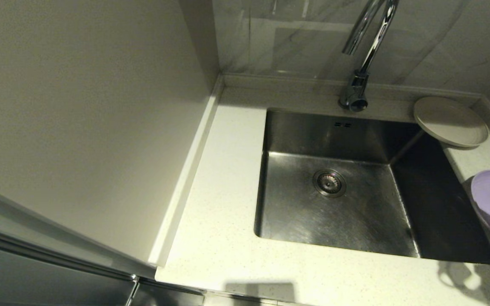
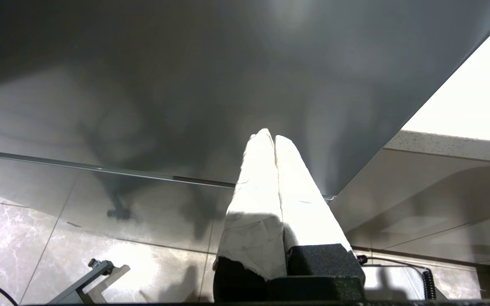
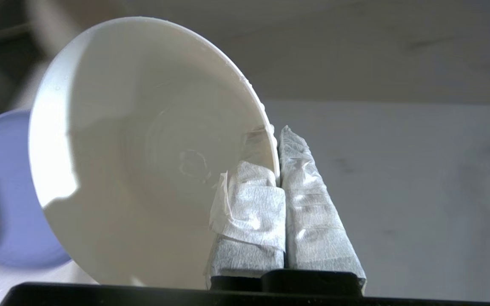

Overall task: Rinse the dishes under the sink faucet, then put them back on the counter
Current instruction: Put a bowl back to the table from the sink

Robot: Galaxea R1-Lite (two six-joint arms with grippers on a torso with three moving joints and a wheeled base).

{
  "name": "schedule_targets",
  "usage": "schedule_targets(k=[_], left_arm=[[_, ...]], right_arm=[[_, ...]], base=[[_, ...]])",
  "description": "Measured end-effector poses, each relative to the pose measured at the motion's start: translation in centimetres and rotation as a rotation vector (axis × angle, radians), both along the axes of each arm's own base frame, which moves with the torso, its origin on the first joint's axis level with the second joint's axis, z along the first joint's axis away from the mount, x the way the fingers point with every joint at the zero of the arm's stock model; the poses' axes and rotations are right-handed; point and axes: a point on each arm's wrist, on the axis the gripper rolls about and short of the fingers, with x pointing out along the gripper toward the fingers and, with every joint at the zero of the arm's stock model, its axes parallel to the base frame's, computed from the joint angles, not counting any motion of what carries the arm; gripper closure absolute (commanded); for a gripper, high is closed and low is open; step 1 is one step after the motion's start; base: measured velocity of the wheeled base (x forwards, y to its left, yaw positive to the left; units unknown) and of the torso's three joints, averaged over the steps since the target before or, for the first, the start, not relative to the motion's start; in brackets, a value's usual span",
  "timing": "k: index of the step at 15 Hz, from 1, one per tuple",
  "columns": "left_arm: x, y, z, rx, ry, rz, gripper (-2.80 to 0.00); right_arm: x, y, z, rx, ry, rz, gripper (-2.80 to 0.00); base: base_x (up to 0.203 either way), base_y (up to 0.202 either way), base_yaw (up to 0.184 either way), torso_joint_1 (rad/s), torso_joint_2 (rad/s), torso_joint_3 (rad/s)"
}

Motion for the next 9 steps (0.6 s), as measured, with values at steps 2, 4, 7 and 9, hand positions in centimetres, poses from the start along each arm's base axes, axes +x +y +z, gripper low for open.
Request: schedule_targets(k=[2, 4, 7, 9], left_arm=[[0.0, 0.0, 0.0, 0.000, 0.000, 0.000, 0.00], [0.0, 0.0, 0.0, 0.000, 0.000, 0.000, 0.00], [0.0, 0.0, 0.0, 0.000, 0.000, 0.000, 0.00], [0.0, 0.0, 0.0, 0.000, 0.000, 0.000, 0.00]], right_arm=[[0.0, 0.0, -0.5, 0.058, 0.075, 0.026, 0.00], [-0.3, 0.0, -0.6, 0.117, 0.154, 0.040, 0.00], [-1.9, 0.0, 0.1, 0.282, 0.297, 0.047, 0.00], [-4.0, 0.1, 1.0, 0.416, 0.383, 0.029, 0.00]], base=[[0.000, 0.000, 0.000, 0.000, 0.00, 0.000], [0.000, 0.000, 0.000, 0.000, 0.00, 0.000], [0.000, 0.000, 0.000, 0.000, 0.00, 0.000], [0.000, 0.000, 0.000, 0.000, 0.00, 0.000]])
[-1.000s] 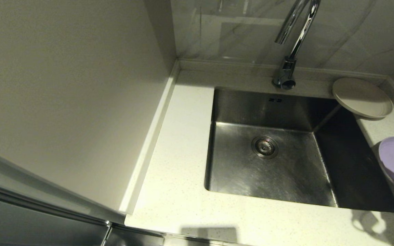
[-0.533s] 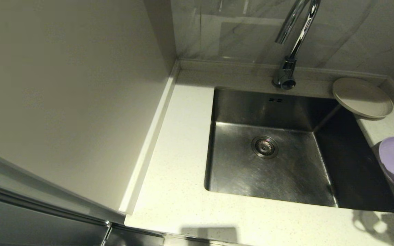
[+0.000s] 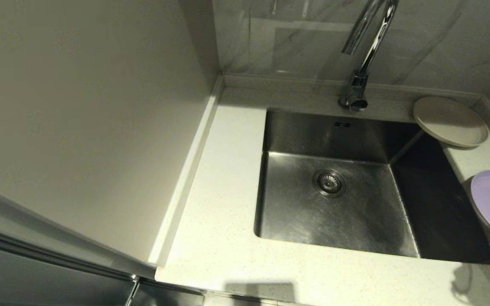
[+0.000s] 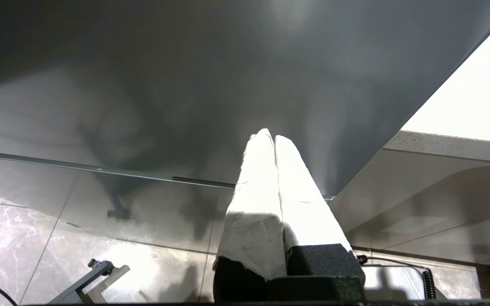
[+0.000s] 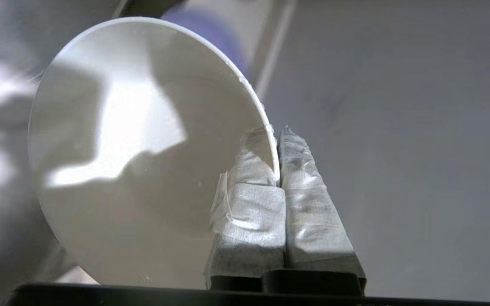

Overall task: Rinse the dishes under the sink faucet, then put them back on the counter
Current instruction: Put a bowl back to the table from the sink

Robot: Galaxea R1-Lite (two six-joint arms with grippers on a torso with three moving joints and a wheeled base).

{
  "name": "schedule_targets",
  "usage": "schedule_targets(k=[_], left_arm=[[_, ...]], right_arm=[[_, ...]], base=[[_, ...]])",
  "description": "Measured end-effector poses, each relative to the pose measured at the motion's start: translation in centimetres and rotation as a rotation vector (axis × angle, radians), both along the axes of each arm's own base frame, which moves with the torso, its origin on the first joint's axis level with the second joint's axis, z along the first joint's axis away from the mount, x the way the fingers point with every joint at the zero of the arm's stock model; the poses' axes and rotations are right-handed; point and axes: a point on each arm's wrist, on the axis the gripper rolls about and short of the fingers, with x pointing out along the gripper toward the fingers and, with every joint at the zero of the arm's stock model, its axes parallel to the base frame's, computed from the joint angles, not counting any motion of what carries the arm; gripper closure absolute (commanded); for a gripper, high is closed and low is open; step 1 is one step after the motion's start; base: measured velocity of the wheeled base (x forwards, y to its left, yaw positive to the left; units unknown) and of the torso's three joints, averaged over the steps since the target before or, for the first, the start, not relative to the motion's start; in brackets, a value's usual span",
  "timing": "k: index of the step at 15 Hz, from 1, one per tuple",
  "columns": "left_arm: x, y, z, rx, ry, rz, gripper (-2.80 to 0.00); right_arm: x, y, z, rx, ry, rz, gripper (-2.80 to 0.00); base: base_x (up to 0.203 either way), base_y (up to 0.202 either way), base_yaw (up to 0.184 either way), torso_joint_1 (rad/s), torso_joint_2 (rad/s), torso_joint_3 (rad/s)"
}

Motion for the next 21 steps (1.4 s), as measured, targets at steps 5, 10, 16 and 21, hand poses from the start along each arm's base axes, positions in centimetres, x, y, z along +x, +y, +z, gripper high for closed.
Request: schedule_targets(k=[5, 10, 16, 21], left_arm=[[0.0, 0.0, 0.0, 0.000, 0.000, 0.000, 0.00], [0.0, 0.0, 0.0, 0.000, 0.000, 0.000, 0.00], [0.0, 0.0, 0.0, 0.000, 0.000, 0.000, 0.00], [0.0, 0.0, 0.0, 0.000, 0.000, 0.000, 0.00]], right_arm=[[-1.7, 0.6, 0.0, 0.155, 0.146, -0.172, 0.00], [2.3, -0.6, 0.5, 0.233, 0.239, -0.314, 0.00], [8.8, -3.2, -0.3, 0.361, 0.350, -0.408, 0.00], [14.3, -6.5, -0.5, 0.347, 0.256, -0.529, 0.00]], base=[[0.000, 0.000, 0.000, 0.000, 0.00, 0.000], [0.000, 0.000, 0.000, 0.000, 0.00, 0.000], [0.000, 0.000, 0.000, 0.000, 0.00, 0.000], [0.000, 0.000, 0.000, 0.000, 0.00, 0.000]])
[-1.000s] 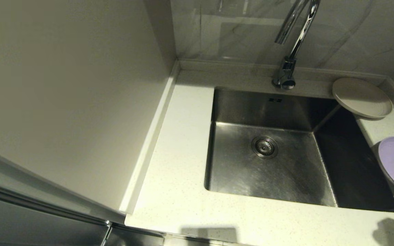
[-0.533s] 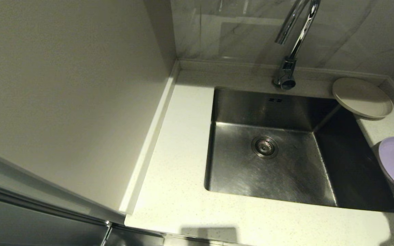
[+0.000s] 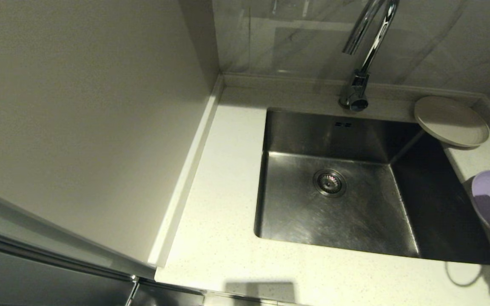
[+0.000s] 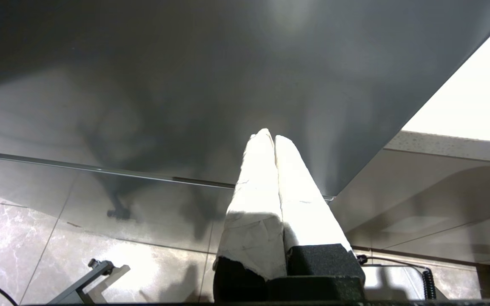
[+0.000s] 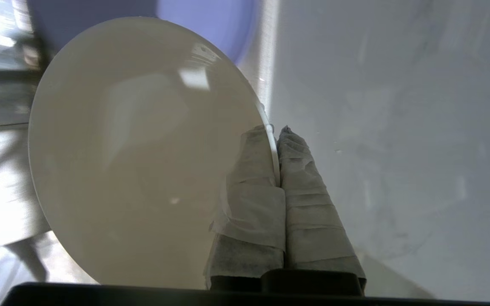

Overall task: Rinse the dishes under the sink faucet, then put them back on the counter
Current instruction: Put a bowl back to the table from the sink

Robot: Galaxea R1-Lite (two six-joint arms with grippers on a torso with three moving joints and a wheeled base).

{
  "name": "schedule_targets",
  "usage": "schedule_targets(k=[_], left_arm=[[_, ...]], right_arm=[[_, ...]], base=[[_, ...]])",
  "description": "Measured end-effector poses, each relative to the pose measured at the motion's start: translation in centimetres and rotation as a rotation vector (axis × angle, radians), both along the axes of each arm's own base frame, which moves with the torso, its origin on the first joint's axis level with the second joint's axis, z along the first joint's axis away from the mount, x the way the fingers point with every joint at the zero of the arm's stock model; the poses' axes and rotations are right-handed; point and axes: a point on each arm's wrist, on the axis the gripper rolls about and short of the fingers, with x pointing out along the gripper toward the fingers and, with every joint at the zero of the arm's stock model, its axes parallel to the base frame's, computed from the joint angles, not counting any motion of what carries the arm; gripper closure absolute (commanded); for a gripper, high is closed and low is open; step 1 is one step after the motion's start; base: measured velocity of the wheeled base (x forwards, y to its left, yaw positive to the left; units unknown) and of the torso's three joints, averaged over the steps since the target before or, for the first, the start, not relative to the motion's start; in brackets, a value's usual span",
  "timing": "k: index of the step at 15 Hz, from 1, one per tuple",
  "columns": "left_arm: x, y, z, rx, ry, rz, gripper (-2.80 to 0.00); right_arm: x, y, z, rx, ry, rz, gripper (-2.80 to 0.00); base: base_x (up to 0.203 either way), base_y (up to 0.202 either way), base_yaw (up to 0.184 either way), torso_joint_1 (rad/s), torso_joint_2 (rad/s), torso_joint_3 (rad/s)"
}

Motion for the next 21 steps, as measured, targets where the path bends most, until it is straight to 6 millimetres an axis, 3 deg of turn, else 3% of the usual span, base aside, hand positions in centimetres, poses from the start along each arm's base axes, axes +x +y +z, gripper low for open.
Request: schedule_targets(k=[2, 6, 13, 14, 21], left_arm=[[0.0, 0.0, 0.0, 0.000, 0.000, 0.000, 0.00], [0.0, 0.0, 0.0, 0.000, 0.000, 0.001, 0.00], [0.0, 0.0, 0.0, 0.000, 0.000, 0.000, 0.00], [0.0, 0.0, 0.0, 0.000, 0.000, 0.000, 0.00], [0.0, 0.0, 0.0, 0.000, 0.000, 0.000, 0.00]], right_arm=[[1.3, -1.1, -0.6, 0.008, 0.035, -0.021, 0.00], [5.2, -3.3, -0.3, -0.005, -0.053, -0.051, 0.00], [10.4, -6.9, -2.6, 0.028, -0.044, -0.056, 0.00], [10.9, -7.3, -2.9, 0.043, -0.041, -0.045, -2.80], [12.1, -8.1, -3.7, 0.069, -0.026, -0.029, -2.80]], base=[[0.000, 0.000, 0.000, 0.000, 0.00, 0.000], [0.000, 0.000, 0.000, 0.000, 0.00, 0.000], [0.000, 0.000, 0.000, 0.000, 0.00, 0.000], [0.000, 0.000, 0.000, 0.000, 0.00, 0.000], [0.000, 0.000, 0.000, 0.000, 0.00, 0.000]])
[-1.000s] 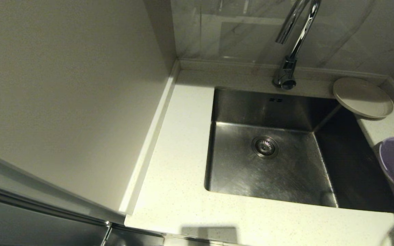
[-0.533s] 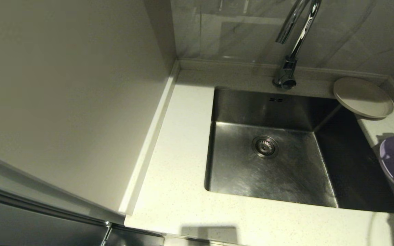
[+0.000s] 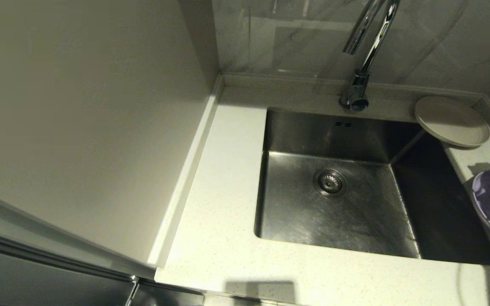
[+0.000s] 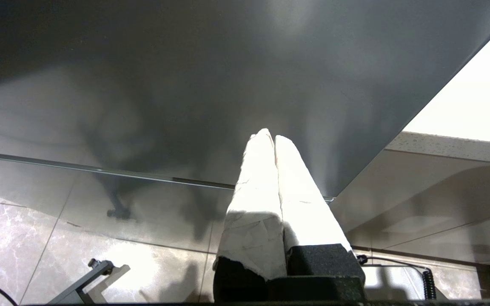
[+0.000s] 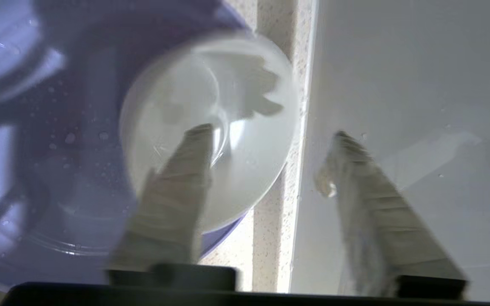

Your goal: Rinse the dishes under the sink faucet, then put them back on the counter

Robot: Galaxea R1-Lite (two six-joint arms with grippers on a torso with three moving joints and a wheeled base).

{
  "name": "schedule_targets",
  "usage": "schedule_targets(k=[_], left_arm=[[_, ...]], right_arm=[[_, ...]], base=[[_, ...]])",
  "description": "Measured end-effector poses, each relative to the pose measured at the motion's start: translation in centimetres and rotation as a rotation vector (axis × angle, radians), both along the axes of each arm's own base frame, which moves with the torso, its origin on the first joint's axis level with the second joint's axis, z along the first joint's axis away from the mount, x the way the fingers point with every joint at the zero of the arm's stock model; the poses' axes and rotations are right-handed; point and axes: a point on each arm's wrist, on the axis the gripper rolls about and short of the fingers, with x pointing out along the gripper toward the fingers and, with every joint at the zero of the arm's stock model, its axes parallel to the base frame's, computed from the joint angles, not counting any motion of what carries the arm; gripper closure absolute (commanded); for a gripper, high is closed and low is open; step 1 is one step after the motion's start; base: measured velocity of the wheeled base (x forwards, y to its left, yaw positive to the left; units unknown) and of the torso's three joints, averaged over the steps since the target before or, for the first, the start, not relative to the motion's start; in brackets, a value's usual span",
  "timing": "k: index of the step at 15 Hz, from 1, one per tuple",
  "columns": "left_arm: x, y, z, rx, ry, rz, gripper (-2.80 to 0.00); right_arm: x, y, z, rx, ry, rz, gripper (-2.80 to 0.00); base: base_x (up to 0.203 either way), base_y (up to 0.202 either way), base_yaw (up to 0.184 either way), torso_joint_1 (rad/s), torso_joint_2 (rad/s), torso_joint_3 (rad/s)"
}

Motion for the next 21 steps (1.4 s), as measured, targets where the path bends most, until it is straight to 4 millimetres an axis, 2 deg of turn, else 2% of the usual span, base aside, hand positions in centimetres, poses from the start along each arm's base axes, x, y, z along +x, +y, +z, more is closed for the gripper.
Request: schedule_targets(k=[3, 6, 10, 11, 15, 21], left_arm=[[0.0, 0.0, 0.0, 0.000, 0.000, 0.000, 0.00], [0.0, 0.0, 0.0, 0.000, 0.000, 0.000, 0.00], [0.0, 0.0, 0.0, 0.000, 0.000, 0.000, 0.00], [0.0, 0.0, 0.0, 0.000, 0.000, 0.000, 0.00], [0.0, 0.0, 0.0, 0.000, 0.000, 0.000, 0.00], [0.0, 0.0, 0.0, 0.000, 0.000, 0.000, 0.00]], right_arm=[[-0.4, 0.3, 1.2, -0.015, -0.039, 0.008, -2.80], [-1.5, 1.2, 3.6, -0.051, -0.153, 0.087, -2.80], [-2.9, 5.1, 6.3, -0.115, -0.256, 0.231, -2.80], [-3.6, 6.3, 6.7, -0.120, -0.274, 0.267, 0.00], [-6.8, 10.0, 6.9, -0.130, -0.326, 0.390, 0.00], [-13.2, 13.3, 4.7, -0.141, -0.405, 0.523, 0.00]], base=[[0.000, 0.000, 0.000, 0.000, 0.00, 0.000], [0.000, 0.000, 0.000, 0.000, 0.00, 0.000], [0.000, 0.000, 0.000, 0.000, 0.00, 0.000], [0.000, 0.000, 0.000, 0.000, 0.00, 0.000], [0.000, 0.000, 0.000, 0.000, 0.00, 0.000], [0.000, 0.000, 0.000, 0.000, 0.00, 0.000]])
